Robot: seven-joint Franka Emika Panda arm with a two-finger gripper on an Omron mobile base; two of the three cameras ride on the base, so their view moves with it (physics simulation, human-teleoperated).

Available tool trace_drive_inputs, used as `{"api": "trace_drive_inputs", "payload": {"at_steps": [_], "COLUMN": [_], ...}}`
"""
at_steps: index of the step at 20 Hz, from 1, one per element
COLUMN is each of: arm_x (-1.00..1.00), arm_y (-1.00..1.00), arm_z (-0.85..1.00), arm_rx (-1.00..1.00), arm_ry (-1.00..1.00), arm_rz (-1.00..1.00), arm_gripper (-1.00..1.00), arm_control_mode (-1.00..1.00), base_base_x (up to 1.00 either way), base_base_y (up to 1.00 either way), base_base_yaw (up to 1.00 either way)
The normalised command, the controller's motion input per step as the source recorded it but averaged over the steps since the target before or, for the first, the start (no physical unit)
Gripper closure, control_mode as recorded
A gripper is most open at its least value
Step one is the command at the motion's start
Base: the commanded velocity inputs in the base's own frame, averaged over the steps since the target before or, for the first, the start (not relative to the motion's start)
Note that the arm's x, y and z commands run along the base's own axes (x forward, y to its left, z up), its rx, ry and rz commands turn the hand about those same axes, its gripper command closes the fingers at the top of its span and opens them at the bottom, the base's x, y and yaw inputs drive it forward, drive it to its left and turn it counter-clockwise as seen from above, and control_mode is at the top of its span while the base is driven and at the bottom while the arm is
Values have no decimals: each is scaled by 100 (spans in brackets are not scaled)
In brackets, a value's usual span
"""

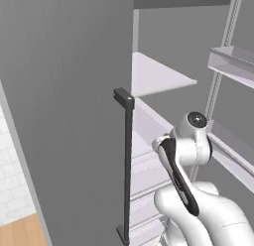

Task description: Place one potato and one chicken drumstick in each tupperware on the nearby counter, to pack two identical lunches.

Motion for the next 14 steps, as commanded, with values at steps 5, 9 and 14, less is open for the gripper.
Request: {"api": "trace_drive_inputs", "payload": {"at_steps": [5,9,14], "arm_x": [-88,-71,-62], "arm_y": [0,0,0], "arm_z": [99,98,20], "arm_rx": [0,0,0], "arm_ry": [-2,-3,-5], "arm_rz": [0,1,0], "arm_gripper": [100,100,100], "arm_control_mode": [-100,-100,-100], "base_base_x": [0,0,0], "base_base_y": [0,0,0], "base_base_yaw": [0,0,0]}}
